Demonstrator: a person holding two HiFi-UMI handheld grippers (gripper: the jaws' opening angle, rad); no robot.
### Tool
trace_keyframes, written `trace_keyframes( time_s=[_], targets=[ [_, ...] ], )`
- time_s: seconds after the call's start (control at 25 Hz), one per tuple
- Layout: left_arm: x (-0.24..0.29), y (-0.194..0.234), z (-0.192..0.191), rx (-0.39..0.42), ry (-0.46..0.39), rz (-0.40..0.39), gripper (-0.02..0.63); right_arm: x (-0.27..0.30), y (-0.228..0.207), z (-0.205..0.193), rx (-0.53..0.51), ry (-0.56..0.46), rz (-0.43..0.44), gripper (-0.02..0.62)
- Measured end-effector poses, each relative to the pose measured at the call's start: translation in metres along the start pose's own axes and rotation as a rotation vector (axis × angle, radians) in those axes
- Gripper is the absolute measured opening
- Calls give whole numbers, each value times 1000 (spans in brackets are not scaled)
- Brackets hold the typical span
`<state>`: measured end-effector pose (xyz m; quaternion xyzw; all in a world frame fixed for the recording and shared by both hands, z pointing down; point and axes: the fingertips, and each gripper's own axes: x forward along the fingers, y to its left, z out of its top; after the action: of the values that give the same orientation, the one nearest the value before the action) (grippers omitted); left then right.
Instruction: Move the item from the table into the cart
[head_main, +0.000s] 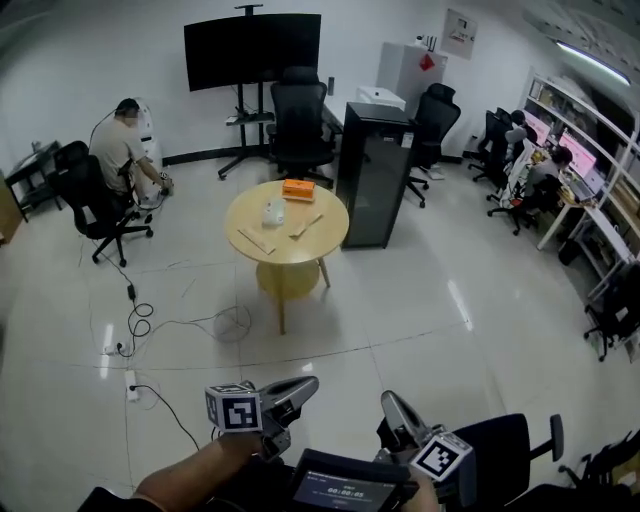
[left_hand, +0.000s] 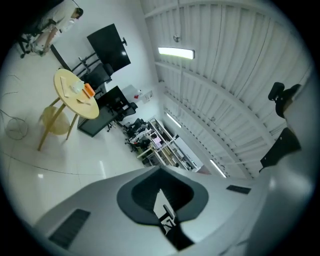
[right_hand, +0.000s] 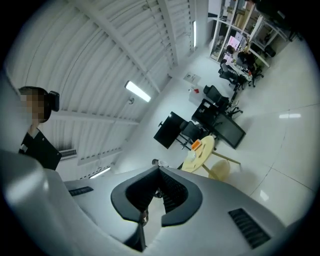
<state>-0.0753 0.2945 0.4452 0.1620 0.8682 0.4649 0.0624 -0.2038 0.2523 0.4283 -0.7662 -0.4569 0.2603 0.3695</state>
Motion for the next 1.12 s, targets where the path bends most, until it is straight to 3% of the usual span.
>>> trace_keyframes(
  time_s=[0.12,0.28,0.64,0.76,0.92,1.12],
  targets=[
    [-1,48,64,-4,-56,48,3,84,-16,6,11,60,38,0],
    [-22,119,159,0,-109,90,2,210,-28,6,-85,118,46,0],
    [-74,257,343,37,-168,156,3,444,-44,-22,-81,183,60,0],
    [-68,291,392,50,-191,179,3,505,-59,-16,-135,225,51,0],
    [-48,339,461,77,-227,226,2,588,-86,-3,-127,257,82,0],
    [-10,381,535,95,-270,292,3,674,-125,40,-139,298,108,0]
  ],
)
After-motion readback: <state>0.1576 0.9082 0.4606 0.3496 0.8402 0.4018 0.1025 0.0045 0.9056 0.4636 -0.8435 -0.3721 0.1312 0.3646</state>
